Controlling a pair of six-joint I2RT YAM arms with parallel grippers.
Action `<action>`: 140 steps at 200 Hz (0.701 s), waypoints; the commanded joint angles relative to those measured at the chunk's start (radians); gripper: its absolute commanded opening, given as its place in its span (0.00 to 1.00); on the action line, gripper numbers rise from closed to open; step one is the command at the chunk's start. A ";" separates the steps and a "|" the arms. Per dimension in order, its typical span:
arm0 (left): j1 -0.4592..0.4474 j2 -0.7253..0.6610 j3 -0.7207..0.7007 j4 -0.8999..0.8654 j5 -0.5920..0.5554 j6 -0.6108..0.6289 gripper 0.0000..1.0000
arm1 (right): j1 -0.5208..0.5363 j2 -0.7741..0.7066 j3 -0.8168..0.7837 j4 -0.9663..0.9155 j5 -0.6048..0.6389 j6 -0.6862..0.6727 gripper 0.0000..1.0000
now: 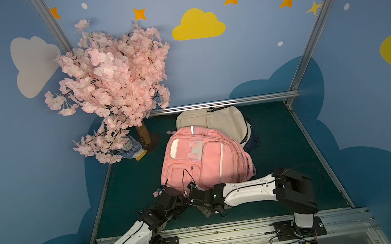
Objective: Zip up the backpack
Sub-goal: Adjust the backpack at the center of the board, then zip the zipper on the backpack.
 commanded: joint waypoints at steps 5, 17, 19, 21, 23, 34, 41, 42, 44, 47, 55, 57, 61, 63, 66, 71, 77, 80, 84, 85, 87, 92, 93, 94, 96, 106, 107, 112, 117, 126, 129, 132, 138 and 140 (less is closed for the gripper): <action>0.063 -0.044 0.033 -0.087 -0.011 0.054 0.03 | 0.006 -0.094 -0.034 -0.110 0.094 0.056 0.00; 0.105 -0.060 0.038 -0.102 0.010 0.075 0.03 | 0.007 -0.113 -0.045 -0.150 0.112 0.094 0.00; 0.112 -0.062 0.039 -0.105 0.014 0.078 0.03 | 0.008 -0.117 -0.047 -0.157 0.113 0.101 0.00; 0.118 -0.064 0.040 -0.108 0.018 0.081 0.03 | 0.007 -0.120 -0.049 -0.163 0.116 0.108 0.00; 0.126 -0.066 0.041 -0.111 0.021 0.086 0.03 | 0.007 -0.123 -0.051 -0.169 0.119 0.115 0.00; 0.159 -0.076 0.048 -0.126 0.039 0.104 0.03 | 0.006 -0.143 -0.069 -0.198 0.129 0.149 0.00; 0.178 -0.082 0.053 -0.136 0.049 0.116 0.03 | 0.006 -0.159 -0.084 -0.210 0.134 0.171 0.00; 0.179 -0.083 0.054 -0.137 0.050 0.117 0.03 | 0.006 -0.162 -0.088 -0.212 0.135 0.174 0.00; 0.186 -0.083 0.055 -0.140 0.053 0.120 0.03 | 0.006 -0.167 -0.093 -0.215 0.137 0.181 0.00; 0.194 -0.087 0.057 -0.145 0.056 0.124 0.03 | 0.006 -0.174 -0.100 -0.220 0.141 0.191 0.00; 0.213 -0.093 0.063 -0.157 0.064 0.137 0.03 | 0.002 -0.200 -0.122 -0.230 0.147 0.213 0.00; 0.217 -0.095 0.064 -0.159 0.066 0.141 0.03 | 0.001 -0.206 -0.130 -0.232 0.149 0.218 0.00; 0.226 -0.097 0.068 -0.166 0.070 0.146 0.03 | -0.002 -0.218 -0.142 -0.237 0.152 0.228 0.00; 0.229 -0.100 0.070 -0.170 0.070 0.150 0.03 | -0.004 -0.225 -0.147 -0.241 0.154 0.236 0.00; 0.235 -0.102 0.072 -0.177 0.070 0.154 0.03 | -0.008 -0.231 -0.155 -0.251 0.162 0.251 0.00; 0.241 -0.102 0.075 -0.188 0.068 0.158 0.03 | -0.018 -0.246 -0.163 -0.274 0.171 0.280 0.00; 0.246 -0.102 0.076 -0.198 0.064 0.158 0.03 | -0.032 -0.260 -0.174 -0.296 0.172 0.306 0.00; 0.248 -0.100 0.077 -0.203 0.063 0.158 0.03 | -0.040 -0.268 -0.180 -0.303 0.172 0.315 0.00; 0.251 -0.096 0.077 -0.210 0.063 0.157 0.03 | -0.051 -0.276 -0.187 -0.312 0.171 0.327 0.00; 0.250 -0.094 0.077 -0.211 0.062 0.157 0.03 | -0.053 -0.280 -0.189 -0.314 0.170 0.330 0.00; 0.252 -0.091 0.077 -0.214 0.062 0.158 0.03 | -0.058 -0.285 -0.193 -0.317 0.170 0.336 0.00; 0.254 -0.082 0.077 -0.219 0.061 0.158 0.03 | -0.071 -0.299 -0.205 -0.317 0.164 0.349 0.00; 0.253 -0.080 0.077 -0.219 0.062 0.158 0.03 | -0.073 -0.301 -0.206 -0.317 0.161 0.350 0.00; 0.254 -0.079 0.077 -0.219 0.062 0.157 0.03 | -0.075 -0.304 -0.208 -0.314 0.159 0.350 0.00; 0.254 -0.076 0.076 -0.219 0.063 0.157 0.03 | -0.078 -0.309 -0.212 -0.309 0.155 0.349 0.00; 0.253 -0.059 0.073 -0.221 0.069 0.157 0.03 | -0.087 -0.331 -0.229 -0.254 0.126 0.314 0.00; 0.254 -0.059 0.073 -0.220 0.068 0.158 0.03 | -0.087 -0.333 -0.230 -0.250 0.122 0.309 0.00; 0.254 -0.053 0.072 -0.220 0.072 0.156 0.03 | -0.082 -0.338 -0.230 -0.217 0.108 0.284 0.00; 0.254 -0.052 0.071 -0.218 0.076 0.155 0.04 | -0.075 -0.339 -0.226 -0.193 0.096 0.262 0.00; 0.252 -0.055 0.075 -0.225 0.082 0.155 0.10 | -0.052 -0.328 -0.203 -0.166 0.092 0.229 0.00; 0.252 -0.059 0.077 -0.230 0.085 0.155 0.14 | -0.043 -0.322 -0.189 -0.164 0.091 0.221 0.00; 0.249 -0.063 0.081 -0.237 0.087 0.155 0.20 | -0.034 -0.314 -0.175 -0.163 0.092 0.211 0.00; 0.243 -0.075 0.089 -0.252 0.086 0.155 0.32 | -0.015 -0.297 -0.146 -0.164 0.095 0.191 0.00; 0.241 -0.079 0.093 -0.261 0.085 0.156 0.36 | -0.008 -0.290 -0.135 -0.164 0.099 0.185 0.00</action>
